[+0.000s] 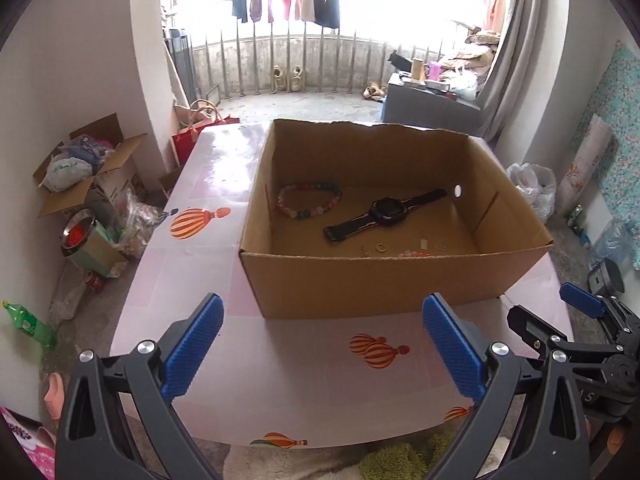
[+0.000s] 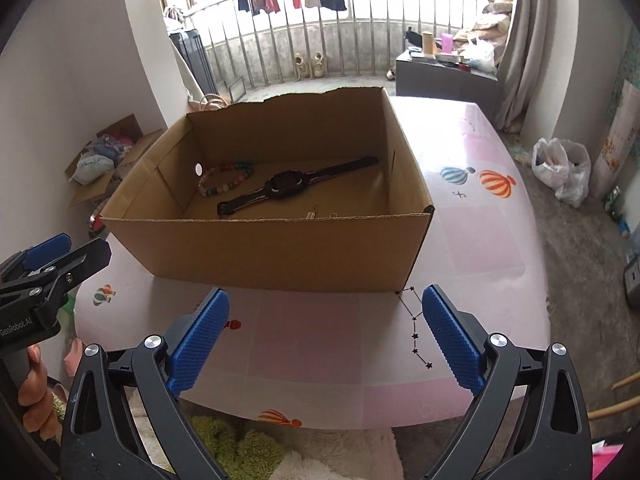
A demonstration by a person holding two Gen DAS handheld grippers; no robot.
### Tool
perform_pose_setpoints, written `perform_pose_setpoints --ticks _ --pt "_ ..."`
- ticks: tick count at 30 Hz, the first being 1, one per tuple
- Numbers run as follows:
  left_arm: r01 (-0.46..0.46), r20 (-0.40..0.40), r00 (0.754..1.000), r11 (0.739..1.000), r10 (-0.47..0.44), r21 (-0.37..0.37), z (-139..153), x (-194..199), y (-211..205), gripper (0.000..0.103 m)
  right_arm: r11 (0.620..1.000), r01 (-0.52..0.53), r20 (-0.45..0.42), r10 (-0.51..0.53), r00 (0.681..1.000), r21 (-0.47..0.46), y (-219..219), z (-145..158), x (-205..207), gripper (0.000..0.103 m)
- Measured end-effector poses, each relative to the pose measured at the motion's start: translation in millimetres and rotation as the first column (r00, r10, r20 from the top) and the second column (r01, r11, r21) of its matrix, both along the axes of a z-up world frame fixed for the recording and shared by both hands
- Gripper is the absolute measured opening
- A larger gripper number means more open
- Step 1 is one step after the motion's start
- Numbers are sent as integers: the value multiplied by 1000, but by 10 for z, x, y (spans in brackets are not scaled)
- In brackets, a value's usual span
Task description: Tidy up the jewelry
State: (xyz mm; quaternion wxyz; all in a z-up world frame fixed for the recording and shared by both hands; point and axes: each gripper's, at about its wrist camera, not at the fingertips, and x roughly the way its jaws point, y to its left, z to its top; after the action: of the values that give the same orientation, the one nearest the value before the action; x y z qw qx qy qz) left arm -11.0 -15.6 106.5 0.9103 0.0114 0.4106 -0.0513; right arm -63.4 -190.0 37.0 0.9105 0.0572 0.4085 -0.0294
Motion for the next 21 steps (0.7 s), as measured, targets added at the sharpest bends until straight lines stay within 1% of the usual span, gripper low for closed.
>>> perform_pose_setpoints --ticks 2,4,6,12,17,21 --pt "-32 15 999 999 32 17 -25 -33 22 97 1000 -5 -10 5 1000 -9 66 -42 7 93" --pt "-71 14 997 996 70 55 -66 -48 11 97 1000 -15 -24 15 1000 2 104 -73 12 94" --pt "-65 -7 998 996 65 68 -107 -32 -9 97 1000 -5 -34 5 999 4 111 -86 21 94" --pt "-95 -51 994 994 97 55 -157 35 -3 97 998 57 -38 -57 998 -1 50 -31 38 95" --pt "-108 -69 991 992 112 66 -190 93 -9 97 998 68 -51 -67 996 13 17 -36 98 95" --pt "-115 -86 989 991 120 62 -229 124 -1 97 998 62 -54 -62 997 5 40 -41 135 95"
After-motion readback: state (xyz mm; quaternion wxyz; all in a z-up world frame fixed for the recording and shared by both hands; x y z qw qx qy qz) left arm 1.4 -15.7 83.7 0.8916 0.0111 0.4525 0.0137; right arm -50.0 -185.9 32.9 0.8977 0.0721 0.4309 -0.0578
